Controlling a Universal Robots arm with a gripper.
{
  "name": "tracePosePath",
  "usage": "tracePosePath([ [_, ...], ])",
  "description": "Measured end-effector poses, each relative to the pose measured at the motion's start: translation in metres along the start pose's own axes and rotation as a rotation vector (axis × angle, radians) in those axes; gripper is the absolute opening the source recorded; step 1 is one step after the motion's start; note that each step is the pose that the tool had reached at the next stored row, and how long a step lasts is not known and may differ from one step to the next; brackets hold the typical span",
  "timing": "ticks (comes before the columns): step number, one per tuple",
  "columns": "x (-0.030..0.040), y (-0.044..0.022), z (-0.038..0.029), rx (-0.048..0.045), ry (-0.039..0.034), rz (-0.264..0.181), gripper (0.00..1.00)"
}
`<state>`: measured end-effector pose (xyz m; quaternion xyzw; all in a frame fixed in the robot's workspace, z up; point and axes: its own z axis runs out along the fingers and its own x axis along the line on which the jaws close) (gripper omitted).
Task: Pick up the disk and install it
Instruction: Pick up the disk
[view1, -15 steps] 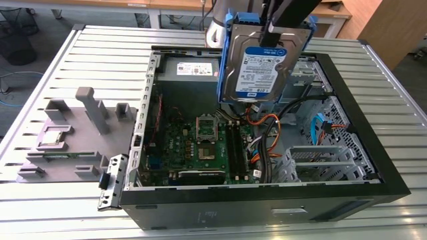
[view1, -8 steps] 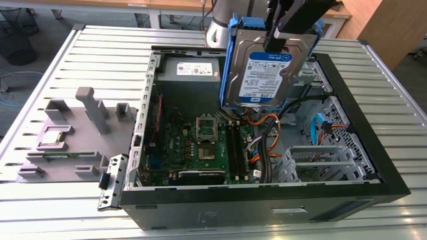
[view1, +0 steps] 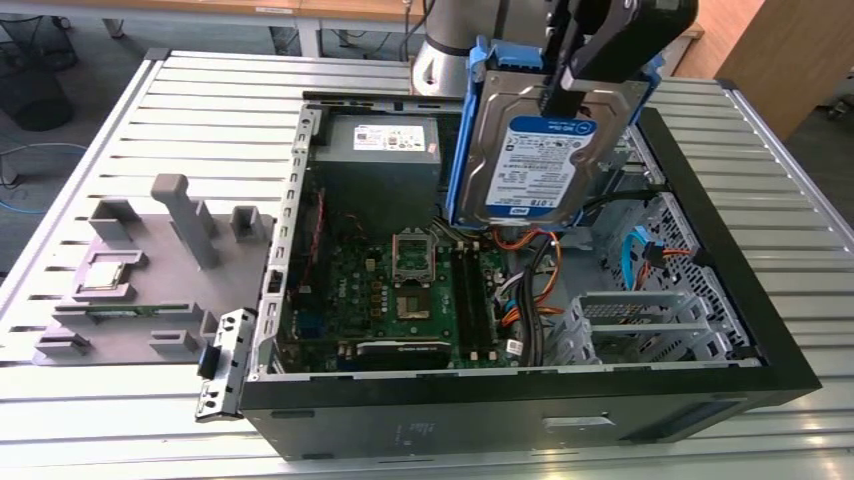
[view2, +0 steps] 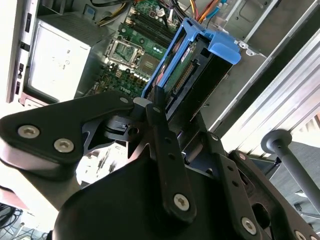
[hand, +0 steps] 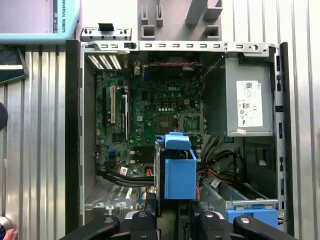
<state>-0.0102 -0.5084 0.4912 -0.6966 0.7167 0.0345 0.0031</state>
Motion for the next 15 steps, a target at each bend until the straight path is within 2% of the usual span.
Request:
tracePosePath([
  [15,0.0222,-0.0092,-0.0015,-0.0006,-0.0003,0.006,0.35],
])
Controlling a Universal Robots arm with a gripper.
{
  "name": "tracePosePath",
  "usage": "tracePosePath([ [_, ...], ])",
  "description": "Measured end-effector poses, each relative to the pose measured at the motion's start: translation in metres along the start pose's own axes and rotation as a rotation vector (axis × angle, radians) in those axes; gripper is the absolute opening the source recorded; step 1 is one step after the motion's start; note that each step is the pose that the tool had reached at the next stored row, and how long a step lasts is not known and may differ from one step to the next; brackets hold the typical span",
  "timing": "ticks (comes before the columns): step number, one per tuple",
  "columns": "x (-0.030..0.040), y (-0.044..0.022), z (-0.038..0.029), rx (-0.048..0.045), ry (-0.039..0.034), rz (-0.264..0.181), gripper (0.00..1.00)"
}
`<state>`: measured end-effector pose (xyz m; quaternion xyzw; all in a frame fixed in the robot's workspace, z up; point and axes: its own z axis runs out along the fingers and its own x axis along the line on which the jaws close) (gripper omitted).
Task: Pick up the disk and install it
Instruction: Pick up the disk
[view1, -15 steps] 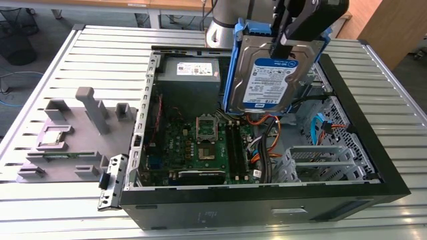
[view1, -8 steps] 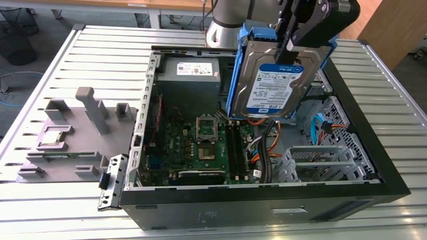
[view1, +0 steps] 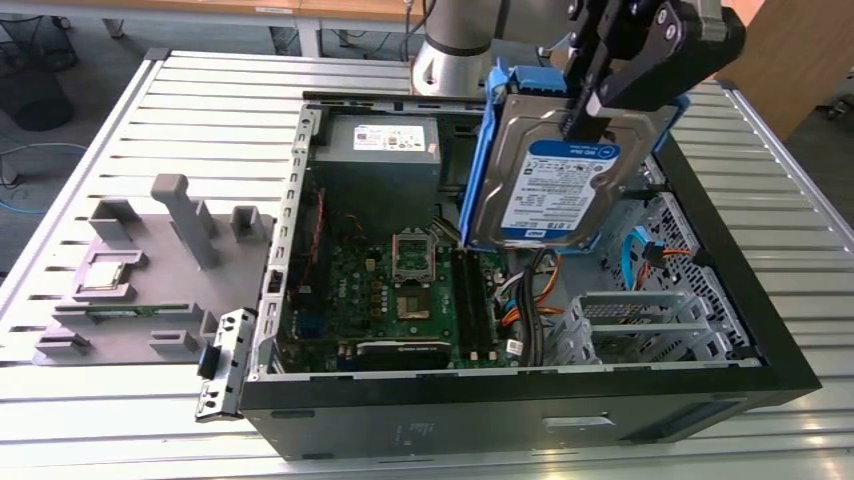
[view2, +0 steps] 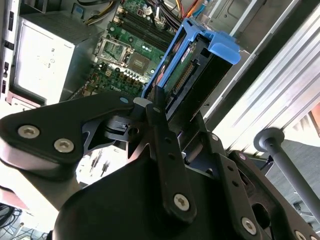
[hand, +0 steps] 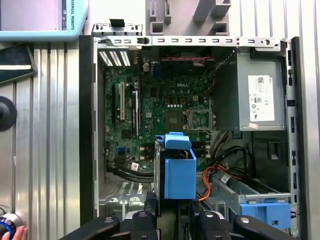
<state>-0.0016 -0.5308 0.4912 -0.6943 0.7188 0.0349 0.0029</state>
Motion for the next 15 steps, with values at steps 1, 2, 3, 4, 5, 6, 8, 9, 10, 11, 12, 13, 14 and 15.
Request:
tracePosePath([
  [1,0.0011,-0.0005,-0.0001,0.0,0.0,0.0,0.35],
  [2,0.0022,-0.0009,-0.0001,0.0,-0.0001,0.001,0.35],
  [3,0.0031,-0.0014,-0.0002,0.0,0.0,0.001,0.35],
  [4,0.0041,-0.0019,-0.0003,0.0,0.0,0.002,0.35],
  [5,0.005,-0.0023,-0.0004,0.0,0.0,0.002,0.35],
  [6,0.0059,-0.0027,-0.0004,0.0001,-0.0001,0.003,0.35],
  [8,0.0074,-0.0035,-0.0005,0.0001,-0.0001,0.004,0.35],
  [9,0.0081,-0.0039,-0.0005,0.0001,-0.0001,0.004,0.35],
  [10,0.0088,-0.0042,-0.0006,0.0001,-0.0001,0.004,0.35],
  [11,0.0096,-0.0046,-0.0006,0.0002,-0.0001,0.005,0.35],
  [12,0.0104,-0.0049,-0.0006,0.0002,-0.0002,0.005,0.35],
  [13,0.0112,-0.0053,-0.0007,0.0002,-0.0002,0.006,0.35],
  [14,0.0119,-0.0057,-0.0007,0.0002,-0.0001,0.006,0.35],
  [15,0.0126,-0.0063,-0.0007,0.0002,-0.0002,0.006,0.35],
])
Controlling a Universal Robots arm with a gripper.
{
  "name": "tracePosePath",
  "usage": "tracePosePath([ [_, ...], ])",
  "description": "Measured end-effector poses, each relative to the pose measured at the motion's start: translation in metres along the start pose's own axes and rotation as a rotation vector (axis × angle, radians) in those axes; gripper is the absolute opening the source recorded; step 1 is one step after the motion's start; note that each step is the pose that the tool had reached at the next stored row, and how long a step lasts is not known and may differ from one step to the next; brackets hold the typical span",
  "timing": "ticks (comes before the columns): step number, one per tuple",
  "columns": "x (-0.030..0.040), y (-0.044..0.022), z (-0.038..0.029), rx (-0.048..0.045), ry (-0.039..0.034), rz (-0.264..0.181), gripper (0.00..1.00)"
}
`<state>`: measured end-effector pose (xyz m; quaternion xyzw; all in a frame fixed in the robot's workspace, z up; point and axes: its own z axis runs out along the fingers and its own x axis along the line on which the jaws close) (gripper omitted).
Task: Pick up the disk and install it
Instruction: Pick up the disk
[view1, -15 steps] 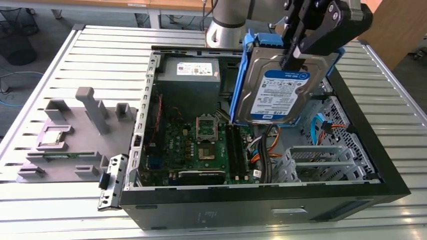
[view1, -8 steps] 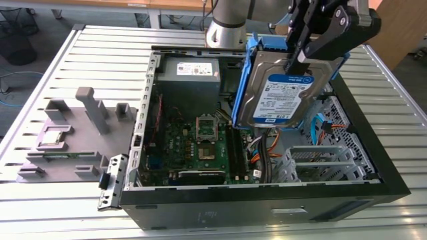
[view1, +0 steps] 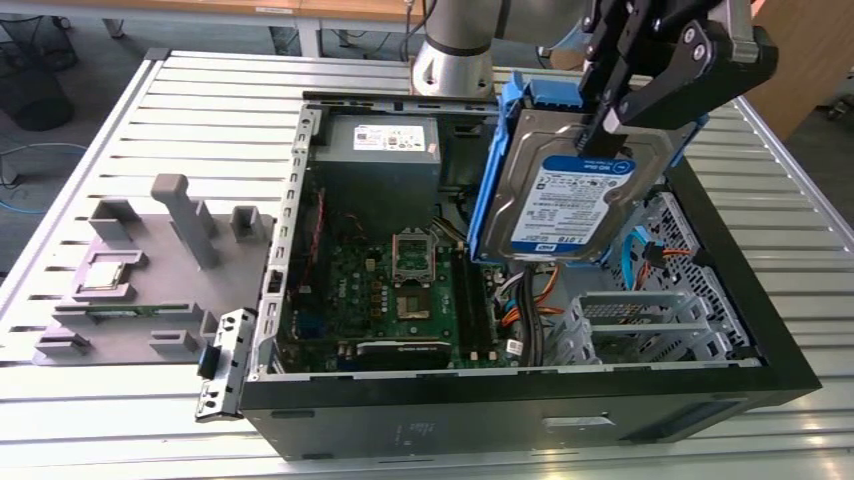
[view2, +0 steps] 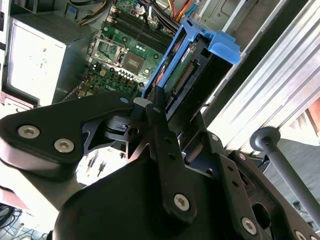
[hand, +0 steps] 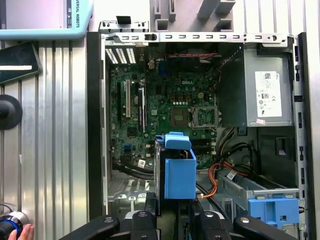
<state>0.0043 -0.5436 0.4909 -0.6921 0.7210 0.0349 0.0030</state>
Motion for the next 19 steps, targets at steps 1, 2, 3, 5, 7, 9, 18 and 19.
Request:
tracePosePath([
  [1,0.0004,-0.0007,0.0,0.0,0.0,0.0,0.35],
  [2,0.0008,-0.0016,0.0001,0.0,0.0,0.0,0.35],
  [3,0.0012,-0.0024,0.0002,0.0,0.0,0.0,0.35],
  [5,0.0019,-0.0044,0.0004,0.0,0.0001,0.0,0.35],
  [7,0.0034,-0.0069,0.0005,0.0,0.0002,0.0,0.35],
  [9,0.0062,-0.0078,0.0005,0.0,0.0007,0.0,0.35],
  [18,0.0151,-0.0102,0.0008,0.0003,0.0028,0.003,0.35],
  [19,0.0158,-0.0105,0.001,0.0003,0.0028,0.003,0.35],
])
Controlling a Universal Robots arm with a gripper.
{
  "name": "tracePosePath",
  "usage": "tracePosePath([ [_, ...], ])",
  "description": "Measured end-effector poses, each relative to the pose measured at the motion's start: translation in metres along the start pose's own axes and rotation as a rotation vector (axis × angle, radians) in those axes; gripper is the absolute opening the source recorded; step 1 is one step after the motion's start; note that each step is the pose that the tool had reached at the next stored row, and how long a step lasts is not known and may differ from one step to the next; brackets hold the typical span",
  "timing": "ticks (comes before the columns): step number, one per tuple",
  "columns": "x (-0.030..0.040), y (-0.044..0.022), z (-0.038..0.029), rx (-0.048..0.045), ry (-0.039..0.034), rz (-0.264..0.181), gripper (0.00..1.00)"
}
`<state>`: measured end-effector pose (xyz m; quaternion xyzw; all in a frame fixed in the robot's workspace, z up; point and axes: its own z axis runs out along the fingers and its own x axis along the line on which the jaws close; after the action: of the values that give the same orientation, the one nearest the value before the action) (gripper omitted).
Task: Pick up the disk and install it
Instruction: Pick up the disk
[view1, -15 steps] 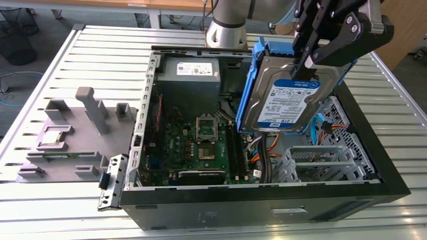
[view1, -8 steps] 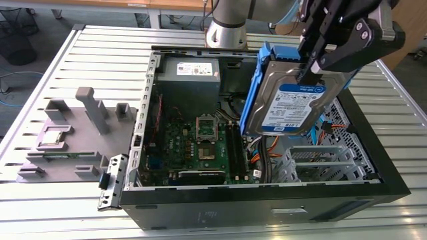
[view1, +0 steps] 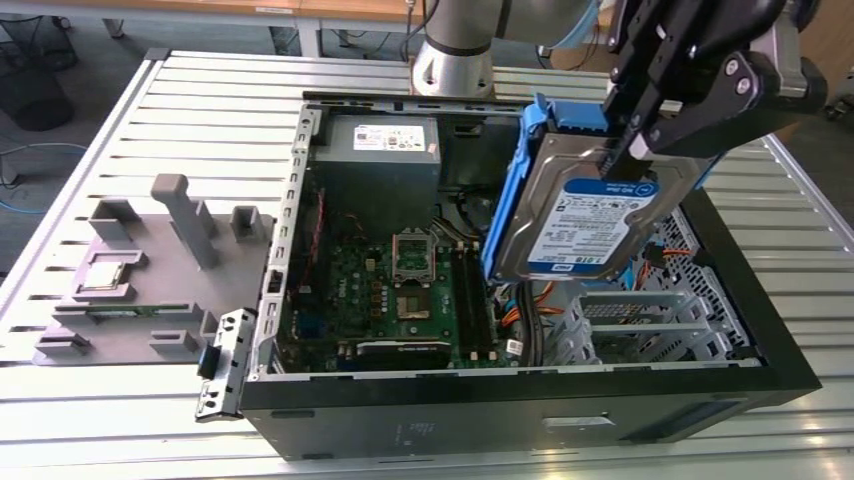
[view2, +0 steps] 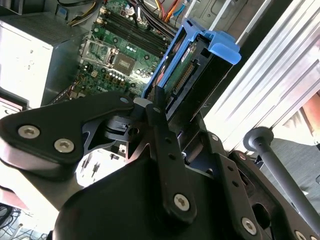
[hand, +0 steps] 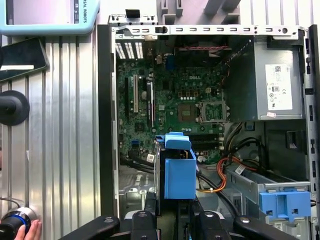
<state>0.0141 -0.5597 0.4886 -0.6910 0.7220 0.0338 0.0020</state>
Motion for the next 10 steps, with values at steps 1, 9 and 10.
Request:
tracePosePath([
  [1,0.0008,-0.0004,0.0002,0.0,0.0001,0.0,0.35],
  [9,0.0056,-0.006,0.0018,0.0001,0.0003,0.001,0.35],
  [10,0.0061,-0.007,0.0019,0.0,0.0004,0.001,0.35],
])
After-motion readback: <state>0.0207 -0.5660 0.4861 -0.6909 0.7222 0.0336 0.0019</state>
